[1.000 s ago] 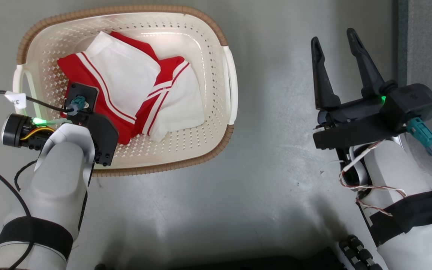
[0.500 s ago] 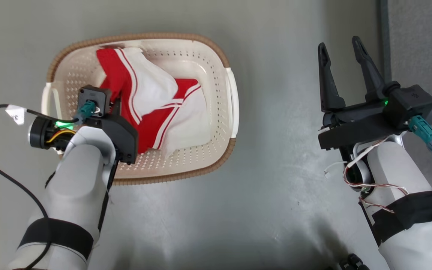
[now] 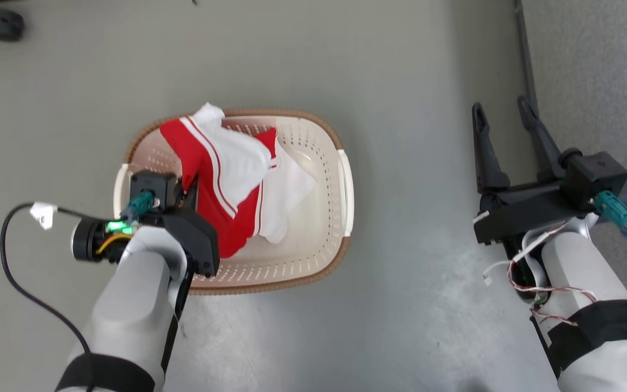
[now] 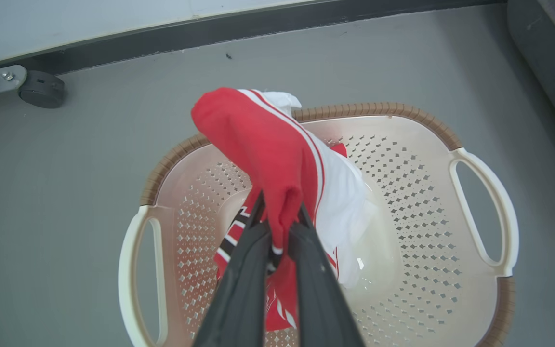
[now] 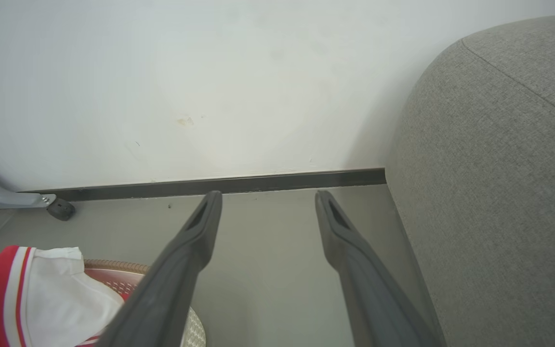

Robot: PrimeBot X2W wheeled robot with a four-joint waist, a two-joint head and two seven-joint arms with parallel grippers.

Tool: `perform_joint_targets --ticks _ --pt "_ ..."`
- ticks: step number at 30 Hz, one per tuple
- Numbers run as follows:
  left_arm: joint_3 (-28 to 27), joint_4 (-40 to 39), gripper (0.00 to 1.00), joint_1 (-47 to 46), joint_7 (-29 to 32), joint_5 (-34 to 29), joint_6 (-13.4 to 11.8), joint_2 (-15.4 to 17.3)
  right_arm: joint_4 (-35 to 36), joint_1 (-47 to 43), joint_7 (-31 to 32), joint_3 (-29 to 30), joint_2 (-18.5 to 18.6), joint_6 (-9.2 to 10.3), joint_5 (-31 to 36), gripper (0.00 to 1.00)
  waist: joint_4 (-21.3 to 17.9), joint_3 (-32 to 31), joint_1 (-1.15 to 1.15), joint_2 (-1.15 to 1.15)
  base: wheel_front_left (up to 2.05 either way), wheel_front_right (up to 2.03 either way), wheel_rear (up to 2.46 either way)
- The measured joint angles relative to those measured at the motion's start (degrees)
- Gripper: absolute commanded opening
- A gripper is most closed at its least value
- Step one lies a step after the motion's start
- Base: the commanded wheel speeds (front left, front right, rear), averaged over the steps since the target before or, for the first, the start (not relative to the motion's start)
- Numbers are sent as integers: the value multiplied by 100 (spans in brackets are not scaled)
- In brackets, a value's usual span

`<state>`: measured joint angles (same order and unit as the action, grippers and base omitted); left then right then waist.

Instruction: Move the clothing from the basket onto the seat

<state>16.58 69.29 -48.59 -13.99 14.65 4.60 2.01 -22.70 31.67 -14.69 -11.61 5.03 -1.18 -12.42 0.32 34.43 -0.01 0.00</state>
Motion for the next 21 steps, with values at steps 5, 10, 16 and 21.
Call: perform_joint_targets --ticks 5,10,16,21 --pt "-158 -101 0 339 -2 256 57 -16 -149 -154 0 34 -1 -85 -79 100 73 -419 0 0 0 0 0" --pt "-211 -348 0 519 -29 353 104 -27 -316 -357 0 36 -3 -144 -101 100 145 -844 0 0 0 0 0" --pt "-288 -702 0 875 -30 408 147 -32 -480 -726 0 111 0 -187 -165 100 235 -1354 -1 0 0 0 0" --pt "-255 -1081 0 1156 -30 413 154 -32 -547 -1053 0 149 2 -243 -177 100 320 -1771 -1 -1 0 0 0"
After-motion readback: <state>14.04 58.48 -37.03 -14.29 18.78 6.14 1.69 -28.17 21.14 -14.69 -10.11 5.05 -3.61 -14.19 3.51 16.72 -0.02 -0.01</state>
